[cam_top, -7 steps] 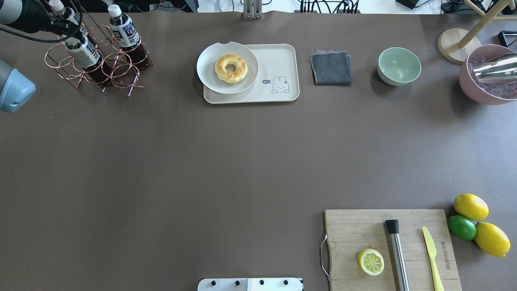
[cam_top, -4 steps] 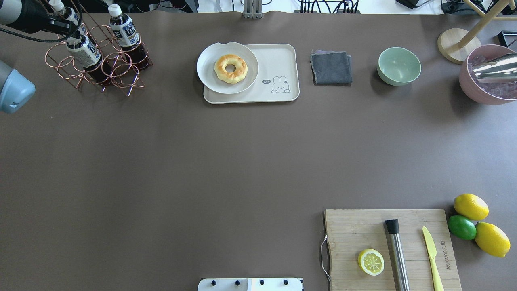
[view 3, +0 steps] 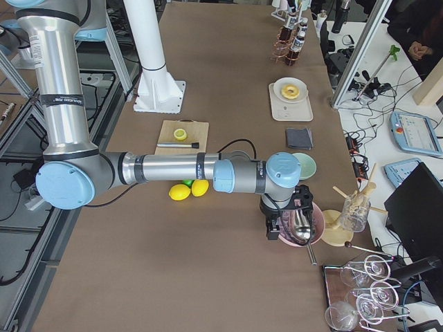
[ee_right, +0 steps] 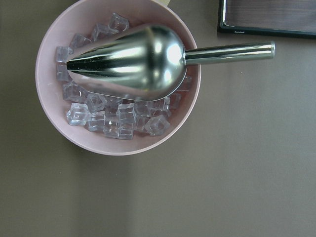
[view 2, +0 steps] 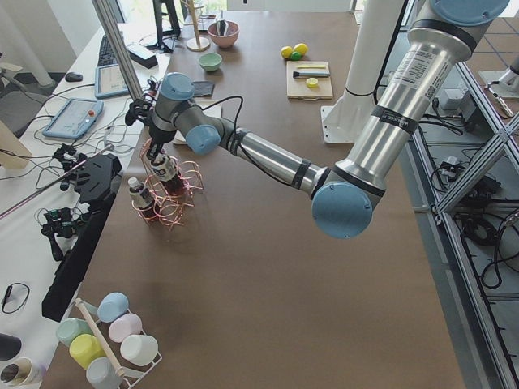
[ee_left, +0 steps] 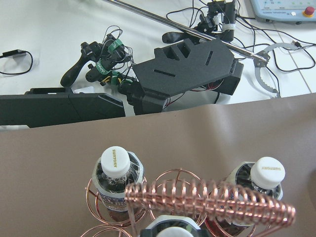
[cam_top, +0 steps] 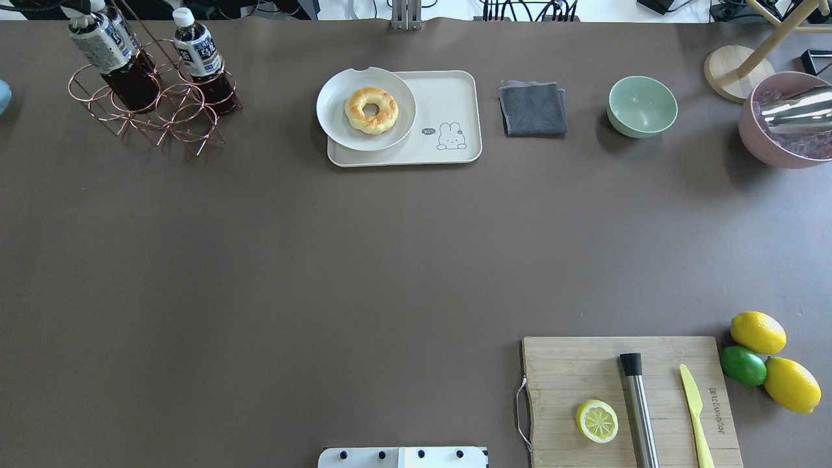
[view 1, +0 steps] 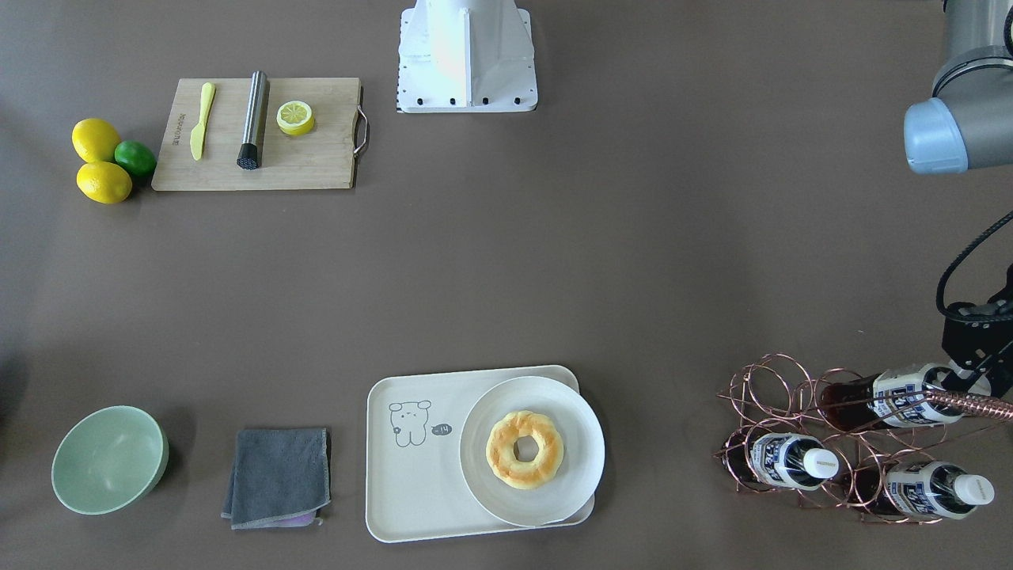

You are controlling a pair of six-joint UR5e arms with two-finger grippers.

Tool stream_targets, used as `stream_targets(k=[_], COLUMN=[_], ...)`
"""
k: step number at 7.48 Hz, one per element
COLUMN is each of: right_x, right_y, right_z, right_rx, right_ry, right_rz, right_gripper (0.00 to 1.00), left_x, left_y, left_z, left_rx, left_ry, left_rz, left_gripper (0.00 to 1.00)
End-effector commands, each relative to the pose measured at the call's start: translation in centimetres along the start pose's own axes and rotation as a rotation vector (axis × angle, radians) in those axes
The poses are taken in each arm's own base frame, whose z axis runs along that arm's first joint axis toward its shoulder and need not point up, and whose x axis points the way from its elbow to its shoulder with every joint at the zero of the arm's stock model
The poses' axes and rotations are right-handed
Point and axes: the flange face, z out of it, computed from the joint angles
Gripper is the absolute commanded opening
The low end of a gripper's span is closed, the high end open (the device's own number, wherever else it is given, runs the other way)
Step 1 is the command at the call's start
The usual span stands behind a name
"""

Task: Place tea on tray
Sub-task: 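Lift the dark tea bottle out of the rack with the left gripper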

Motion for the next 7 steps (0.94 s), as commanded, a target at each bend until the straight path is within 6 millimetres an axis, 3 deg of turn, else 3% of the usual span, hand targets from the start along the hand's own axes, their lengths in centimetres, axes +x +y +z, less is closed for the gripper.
stream_targets(k=[1, 4, 5, 7], right_x=[0.1, 0.1, -0.1, -0.2], right_y=[0.0, 0.0, 0.1, 0.0], right_z=[0.1, 0.1, 0.1, 0.1], right_rx=[-0.002, -0.002, -0.002, -0.001], right_ry=[0.000, 0.000, -0.019, -0.034], right_rz=[0.002, 0.003, 0.006, 0.008], right_gripper=[1.00, 1.00, 1.00, 1.00], left_x=[2.0, 4.0, 4.2, 7.6], left_y=[-1.0, 0.0, 0.9, 2.7], left_z=[-5.4, -12.0, -13.1, -13.7], left_rx=[0.011, 0.011, 0.021, -0.012], left_ry=[-0.004, -0.038, -0.032, -0.015], left_rz=[-0.011, 0.054, 0.059, 0.071], left_gripper=[0.00, 0.00, 0.00, 0.00])
